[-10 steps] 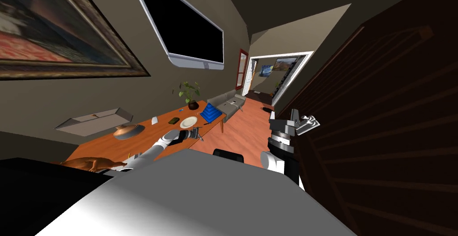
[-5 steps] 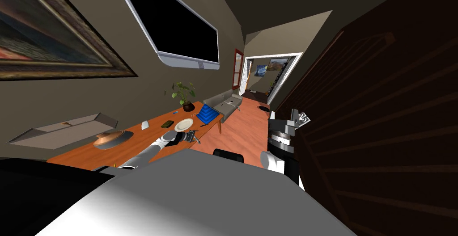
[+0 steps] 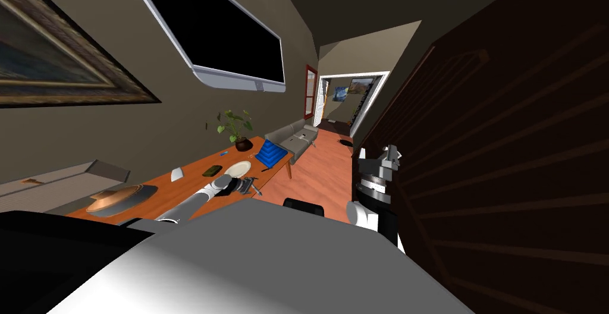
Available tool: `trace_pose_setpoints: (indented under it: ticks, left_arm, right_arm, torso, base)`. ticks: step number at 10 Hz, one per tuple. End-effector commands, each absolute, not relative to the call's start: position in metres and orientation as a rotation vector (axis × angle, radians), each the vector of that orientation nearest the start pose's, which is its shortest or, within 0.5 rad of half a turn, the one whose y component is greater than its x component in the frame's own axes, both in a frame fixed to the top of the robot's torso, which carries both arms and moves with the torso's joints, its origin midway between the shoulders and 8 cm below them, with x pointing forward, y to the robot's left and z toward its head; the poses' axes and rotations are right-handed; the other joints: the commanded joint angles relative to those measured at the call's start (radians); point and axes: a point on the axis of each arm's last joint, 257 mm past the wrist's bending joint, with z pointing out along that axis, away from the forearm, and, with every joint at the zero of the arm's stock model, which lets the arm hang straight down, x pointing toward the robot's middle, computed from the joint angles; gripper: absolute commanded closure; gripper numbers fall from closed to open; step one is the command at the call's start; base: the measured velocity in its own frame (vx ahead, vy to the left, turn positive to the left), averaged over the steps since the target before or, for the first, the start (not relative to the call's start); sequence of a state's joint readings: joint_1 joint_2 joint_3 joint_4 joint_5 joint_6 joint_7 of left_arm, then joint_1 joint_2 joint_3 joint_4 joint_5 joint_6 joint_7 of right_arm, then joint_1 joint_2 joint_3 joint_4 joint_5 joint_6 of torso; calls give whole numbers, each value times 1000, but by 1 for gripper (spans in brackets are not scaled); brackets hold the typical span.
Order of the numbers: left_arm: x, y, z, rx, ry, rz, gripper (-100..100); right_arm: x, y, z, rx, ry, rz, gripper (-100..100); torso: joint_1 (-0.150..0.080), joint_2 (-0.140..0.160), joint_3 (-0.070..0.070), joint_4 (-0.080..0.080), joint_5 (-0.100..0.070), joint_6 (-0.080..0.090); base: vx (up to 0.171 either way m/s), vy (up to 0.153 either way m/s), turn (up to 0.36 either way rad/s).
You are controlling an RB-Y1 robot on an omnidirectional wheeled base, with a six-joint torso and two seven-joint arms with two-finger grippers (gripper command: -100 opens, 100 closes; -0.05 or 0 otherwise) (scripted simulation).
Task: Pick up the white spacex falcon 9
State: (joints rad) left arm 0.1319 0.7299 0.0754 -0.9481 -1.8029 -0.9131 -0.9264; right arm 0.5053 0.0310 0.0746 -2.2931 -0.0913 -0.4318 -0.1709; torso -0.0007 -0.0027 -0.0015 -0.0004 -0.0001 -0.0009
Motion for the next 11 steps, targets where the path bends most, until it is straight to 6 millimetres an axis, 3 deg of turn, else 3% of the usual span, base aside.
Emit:
trace_pose_setpoints:
  ticks: [1,3,4,6,7,11]
  left_arm:
    - [243,500,-506,-2610,-2310,-218,-100]
    - [214,527,-512,-2592,-2183,-173,-100]
    - [213,528,-512,-2592,-2174,-173,-100]
    - [187,550,-515,-2570,-2074,-128,-100]
    - [187,550,-515,-2570,-2074,-128,-100]
    - [155,577,-515,-2536,-1965,-67,-100]
  right_arm:
    - [354,-269,15,860,514,1576,0]
    - [354,-269,15,860,514,1576,0]
    - [354,-269,15,860,514,1576,0]
    - [354,-269,15,860,514,1576,0]
    - [354,-269,15,860,514,1576,0]
    - [354,-269,15,860,514,1576,0]
  torso:
    - [0,0,0,0,0,0]
    - [0,0,0,0,0,0]
    - [-1,-1,-1,0,0,0]
    - [0,0,0,0,0,-1]
    - [0,-1,0,0,0,0]
    - [0,0,0,0,0,-1]
  base:
    - [28,-6,-73]
    - [44,-16,-178]
    - [43,-9,-84]
    - [40,-11,-121]
    - [34,-2,-60]
    - [31,-7,-90]
